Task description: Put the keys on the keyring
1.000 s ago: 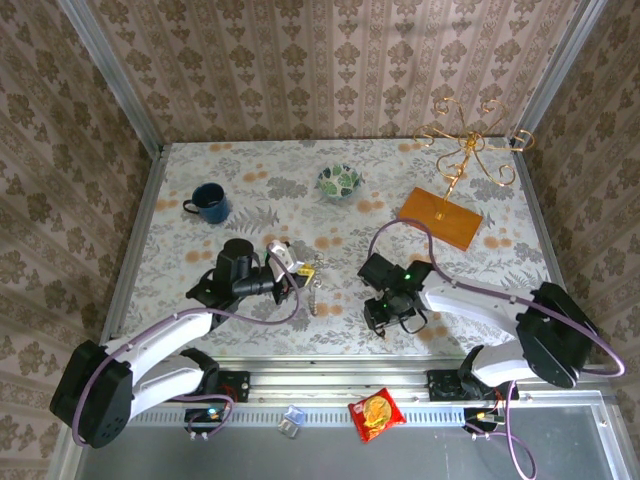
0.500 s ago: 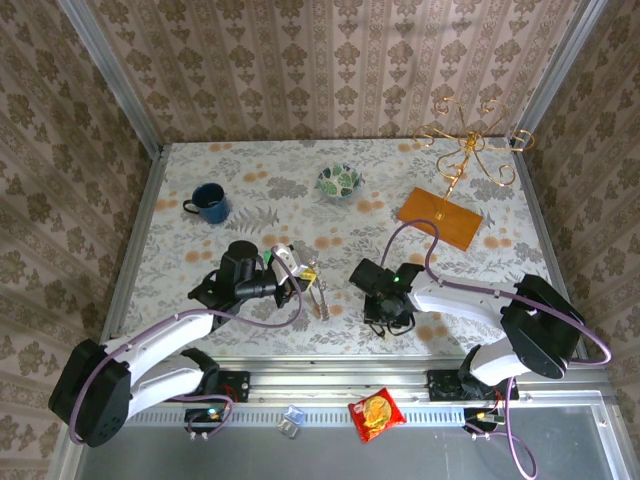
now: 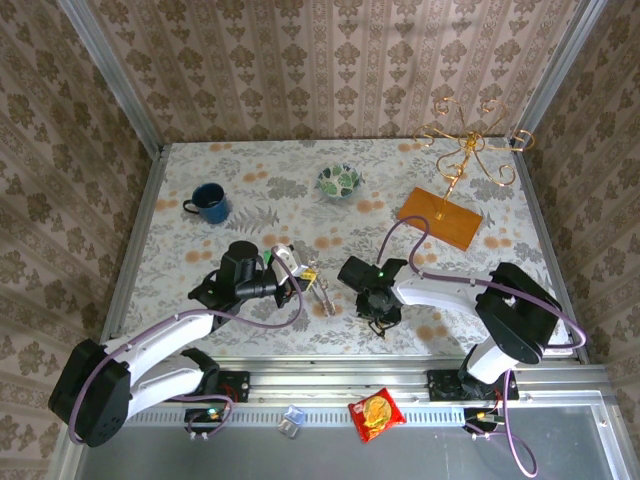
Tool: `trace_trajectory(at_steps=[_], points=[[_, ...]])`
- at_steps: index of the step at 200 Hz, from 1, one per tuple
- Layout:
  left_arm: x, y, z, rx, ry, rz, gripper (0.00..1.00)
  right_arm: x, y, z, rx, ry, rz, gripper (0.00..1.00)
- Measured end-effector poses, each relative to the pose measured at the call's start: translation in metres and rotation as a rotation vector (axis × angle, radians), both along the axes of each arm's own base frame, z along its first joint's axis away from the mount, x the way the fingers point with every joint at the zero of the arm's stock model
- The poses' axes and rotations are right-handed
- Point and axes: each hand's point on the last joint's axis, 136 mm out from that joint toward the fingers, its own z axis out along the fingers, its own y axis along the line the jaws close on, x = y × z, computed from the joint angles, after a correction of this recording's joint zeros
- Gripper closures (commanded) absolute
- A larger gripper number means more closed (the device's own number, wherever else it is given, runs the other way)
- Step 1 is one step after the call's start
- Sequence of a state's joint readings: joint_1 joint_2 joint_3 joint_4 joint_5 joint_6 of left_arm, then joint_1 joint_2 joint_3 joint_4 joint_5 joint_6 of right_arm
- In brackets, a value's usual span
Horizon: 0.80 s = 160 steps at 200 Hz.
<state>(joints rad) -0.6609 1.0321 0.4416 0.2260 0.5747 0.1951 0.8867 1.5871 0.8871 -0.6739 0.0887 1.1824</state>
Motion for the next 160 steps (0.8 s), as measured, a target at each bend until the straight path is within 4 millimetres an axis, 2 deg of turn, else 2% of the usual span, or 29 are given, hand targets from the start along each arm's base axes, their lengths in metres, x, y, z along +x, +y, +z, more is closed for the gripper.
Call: trace_trajectory(at_steps=[72,86,108,160], points=[[0.0,0.001,-0.001,0.005,-0.003,0.001,1.0,0.004,-0.007,0.005,-0.053,-0.017,0.033,0.88],[0.0,0.001,-0.001,0.005,-0.005,0.002,1.0,0.003,-0.009,0.005,-0.062,-0.016,0.045,0.87],[0.0,0.001,-0.001,0.007,-0.005,0.004,1.0,0.003,-0.011,0.006,-0.078,-0.015,0.059,0.77],[0.0,0.001,-0.001,0.008,-0.005,0.005,1.0,0.001,-0.009,0.003,-0.074,0.001,0.062,0.74]])
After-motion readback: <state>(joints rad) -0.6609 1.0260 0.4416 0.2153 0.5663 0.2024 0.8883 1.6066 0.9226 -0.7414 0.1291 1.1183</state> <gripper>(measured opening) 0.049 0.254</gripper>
